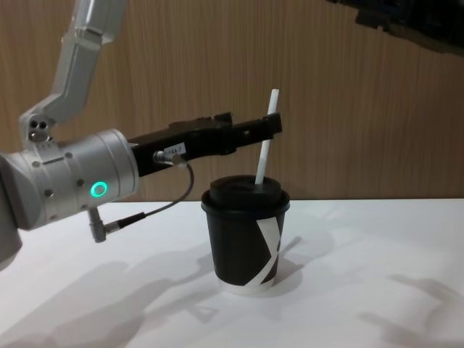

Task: Pick up the straw with one hand, pass it to the other hand, and insert it into the cup.

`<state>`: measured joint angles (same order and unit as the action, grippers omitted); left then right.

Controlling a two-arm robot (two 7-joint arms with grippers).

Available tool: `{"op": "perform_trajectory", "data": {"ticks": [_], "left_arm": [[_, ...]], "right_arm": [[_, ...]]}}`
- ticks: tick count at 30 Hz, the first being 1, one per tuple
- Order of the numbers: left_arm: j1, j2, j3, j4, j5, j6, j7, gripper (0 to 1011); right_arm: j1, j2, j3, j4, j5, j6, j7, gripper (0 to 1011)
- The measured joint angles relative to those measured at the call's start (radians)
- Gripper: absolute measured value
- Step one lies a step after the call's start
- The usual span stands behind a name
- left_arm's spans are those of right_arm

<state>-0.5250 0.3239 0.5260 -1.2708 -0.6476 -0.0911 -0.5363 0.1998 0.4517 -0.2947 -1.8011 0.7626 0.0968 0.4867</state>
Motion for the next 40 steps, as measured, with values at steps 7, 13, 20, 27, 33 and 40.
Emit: {"op": "perform_trajectory", "data": {"ticks": [7, 13, 20, 27, 33, 40], "left_arm": [[0.040, 0.023, -0.012, -0.055, 0.015, 0.000, 0.027, 1003], [0.071, 0.039, -0.020, -0.095, 0.025, 0.003, 0.044, 1002], [0.097, 0.050, -0.026, -0.126, 0.037, 0.004, 0.057, 1003], [0.125, 0.055, -0.026, -0.151, 0.052, -0.006, 0.058, 1003], [0.137, 0.057, -0.025, -0.162, 0.059, -0.013, 0.058, 1003], [0.148, 0.058, -0.025, -0.171, 0.066, -0.020, 0.058, 1003]], "right_arm": [[-0.014, 0.014, -0.003, -0.006, 0.001, 0.007, -0.005, 1001], [-0.034, 0.034, -0.005, -0.004, 0.002, 0.014, -0.011, 1001], [-0.055, 0.054, -0.004, 0.001, 0.003, 0.018, -0.015, 1001], [-0.068, 0.066, -0.002, 0.004, 0.004, 0.020, -0.019, 1001], [-0.075, 0.073, -0.002, 0.005, 0.005, 0.022, -0.020, 1001], [-0.079, 0.077, -0.001, 0.006, 0.005, 0.022, -0.020, 1001]]}}
